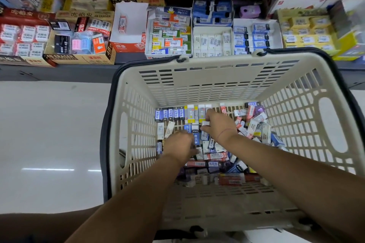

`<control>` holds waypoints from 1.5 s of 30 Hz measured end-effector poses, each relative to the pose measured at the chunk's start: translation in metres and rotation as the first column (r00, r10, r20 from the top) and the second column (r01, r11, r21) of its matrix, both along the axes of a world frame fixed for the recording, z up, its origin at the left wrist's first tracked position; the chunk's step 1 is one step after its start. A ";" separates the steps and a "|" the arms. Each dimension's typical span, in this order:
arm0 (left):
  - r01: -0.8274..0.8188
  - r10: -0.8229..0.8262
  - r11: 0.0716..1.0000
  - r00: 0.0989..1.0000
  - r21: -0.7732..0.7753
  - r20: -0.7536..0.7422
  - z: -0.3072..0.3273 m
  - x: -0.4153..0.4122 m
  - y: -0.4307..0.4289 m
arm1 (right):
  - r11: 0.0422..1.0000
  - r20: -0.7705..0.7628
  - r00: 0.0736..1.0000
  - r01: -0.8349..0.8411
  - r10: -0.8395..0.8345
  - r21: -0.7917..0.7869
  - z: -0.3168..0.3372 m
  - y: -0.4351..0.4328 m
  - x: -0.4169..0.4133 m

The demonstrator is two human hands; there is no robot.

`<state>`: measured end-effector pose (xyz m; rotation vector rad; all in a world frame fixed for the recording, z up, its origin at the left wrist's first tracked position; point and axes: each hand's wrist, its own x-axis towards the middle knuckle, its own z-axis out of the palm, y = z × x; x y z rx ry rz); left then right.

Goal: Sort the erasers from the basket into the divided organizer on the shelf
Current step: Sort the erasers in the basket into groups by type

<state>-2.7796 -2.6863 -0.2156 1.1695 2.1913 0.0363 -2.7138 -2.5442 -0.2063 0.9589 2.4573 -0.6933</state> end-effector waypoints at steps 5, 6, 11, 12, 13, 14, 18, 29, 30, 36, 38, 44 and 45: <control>0.034 -0.033 0.999 0.995 -0.018 0.091 0.001 0.002 -0.006 | 0.992 -0.002 0.997 -0.073 0.073 -0.101 -0.001 0.003 0.012; 0.029 -0.027 0.999 0.994 -0.014 0.109 0.002 0.003 -0.006 | 0.986 -0.010 0.993 -0.121 0.121 -0.112 -0.002 0.003 0.017; -0.068 0.072 0.997 0.968 -0.028 0.240 0.003 0.010 -0.007 | 0.914 -0.010 0.920 -0.391 0.393 -0.103 -0.001 0.008 0.036; -0.086 0.089 0.996 0.964 -0.021 0.252 0.004 0.010 -0.007 | 0.903 -0.005 0.909 -0.415 0.417 -0.109 -0.001 0.008 0.037; -0.102 0.101 0.995 0.960 -0.009 0.261 0.004 0.009 -0.007 | 0.895 -0.002 0.901 -0.432 0.435 -0.109 -0.002 0.008 0.038; -0.118 0.113 0.993 0.955 0.000 0.273 0.006 0.009 -0.007 | 0.892 -0.003 0.897 -0.439 0.442 -0.109 -0.001 0.008 0.038; -0.221 0.202 0.975 0.920 0.016 0.336 0.006 0.011 -0.009 | 0.908 -0.012 0.917 -0.397 0.399 -0.131 0.005 0.005 0.034; -0.689 0.611 0.714 0.698 0.121 0.372 0.024 -0.027 -0.010 | 0.955 -0.126 0.990 -0.098 0.065 -0.280 0.024 -0.011 0.005; -0.721 0.654 0.682 0.677 0.123 0.338 0.025 -0.033 -0.011 | 0.941 -0.154 0.988 -0.041 -0.012 -0.336 0.024 -0.015 -0.005; -0.788 0.769 0.603 0.615 0.120 0.175 0.015 -0.037 -0.013 | 0.880 -0.121 0.967 0.146 -0.223 -0.452 0.003 -0.045 -0.055; -0.774 0.764 0.615 0.632 0.149 0.129 0.014 -0.034 -0.012 | 0.886 -0.090 0.966 0.184 -0.244 -0.426 -0.002 -0.051 -0.062; -0.642 0.657 0.741 0.754 0.197 -0.011 0.013 -0.022 -0.019 | 0.899 -0.088 0.953 0.238 -0.288 -0.368 -0.005 -0.056 -0.062; -0.635 0.650 0.748 0.760 0.194 -0.017 0.012 -0.021 -0.020 | 0.901 -0.088 0.954 0.236 -0.286 -0.365 -0.005 -0.056 -0.061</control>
